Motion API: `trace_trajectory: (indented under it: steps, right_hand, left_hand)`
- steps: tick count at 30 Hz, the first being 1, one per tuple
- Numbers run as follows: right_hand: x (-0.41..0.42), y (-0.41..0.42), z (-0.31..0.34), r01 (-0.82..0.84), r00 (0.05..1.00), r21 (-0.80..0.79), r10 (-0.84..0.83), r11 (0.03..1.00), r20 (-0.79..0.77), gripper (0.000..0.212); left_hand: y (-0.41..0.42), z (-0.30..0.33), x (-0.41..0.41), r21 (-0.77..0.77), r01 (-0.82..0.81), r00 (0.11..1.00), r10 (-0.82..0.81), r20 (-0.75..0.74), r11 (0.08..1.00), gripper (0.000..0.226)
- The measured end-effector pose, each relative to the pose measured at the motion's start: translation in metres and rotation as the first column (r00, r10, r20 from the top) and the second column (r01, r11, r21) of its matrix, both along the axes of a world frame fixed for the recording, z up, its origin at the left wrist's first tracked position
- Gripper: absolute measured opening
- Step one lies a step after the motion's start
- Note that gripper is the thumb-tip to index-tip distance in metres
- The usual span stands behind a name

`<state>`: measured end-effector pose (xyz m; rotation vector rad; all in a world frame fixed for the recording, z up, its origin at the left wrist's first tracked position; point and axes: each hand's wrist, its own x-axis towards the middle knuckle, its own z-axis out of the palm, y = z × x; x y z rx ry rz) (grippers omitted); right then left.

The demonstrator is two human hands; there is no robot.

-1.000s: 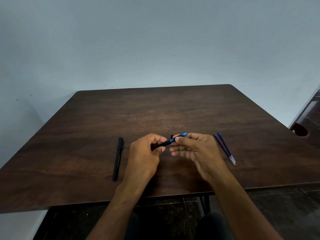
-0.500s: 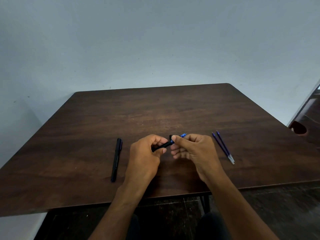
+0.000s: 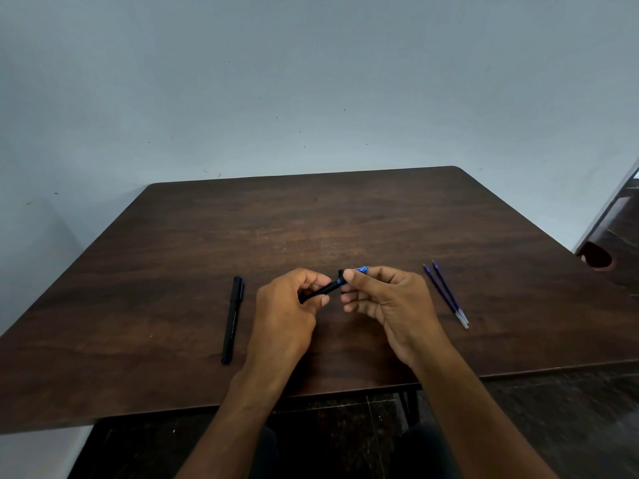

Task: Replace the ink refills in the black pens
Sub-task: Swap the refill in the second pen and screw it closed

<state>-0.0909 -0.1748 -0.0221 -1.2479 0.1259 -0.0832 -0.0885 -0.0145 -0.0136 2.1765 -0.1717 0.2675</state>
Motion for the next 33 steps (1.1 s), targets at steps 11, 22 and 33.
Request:
trace_trajectory:
  steps: [11,22,33]
  right_hand:
    - [-0.001,0.003,-0.001,-0.054,0.999,0.094,0.054,0.994,-0.002,0.027]
    - [-0.001,0.008,-0.001,0.012,1.0,0.081,-0.013,0.997,0.008,0.014]
    - [-0.003,0.012,-0.001,-0.008,0.999,0.159,0.002,0.987,0.04,0.016]
  left_hand:
    - [0.004,-0.001,0.0,-0.005,0.0,1.0,0.0,0.01,1.0,0.026]
    - [-0.001,0.0,-0.002,-0.029,0.01,0.999,-0.008,0.041,1.0,0.026]
    - [0.0,-0.001,-0.001,-0.036,0.01,0.999,-0.008,0.05,0.999,0.026]
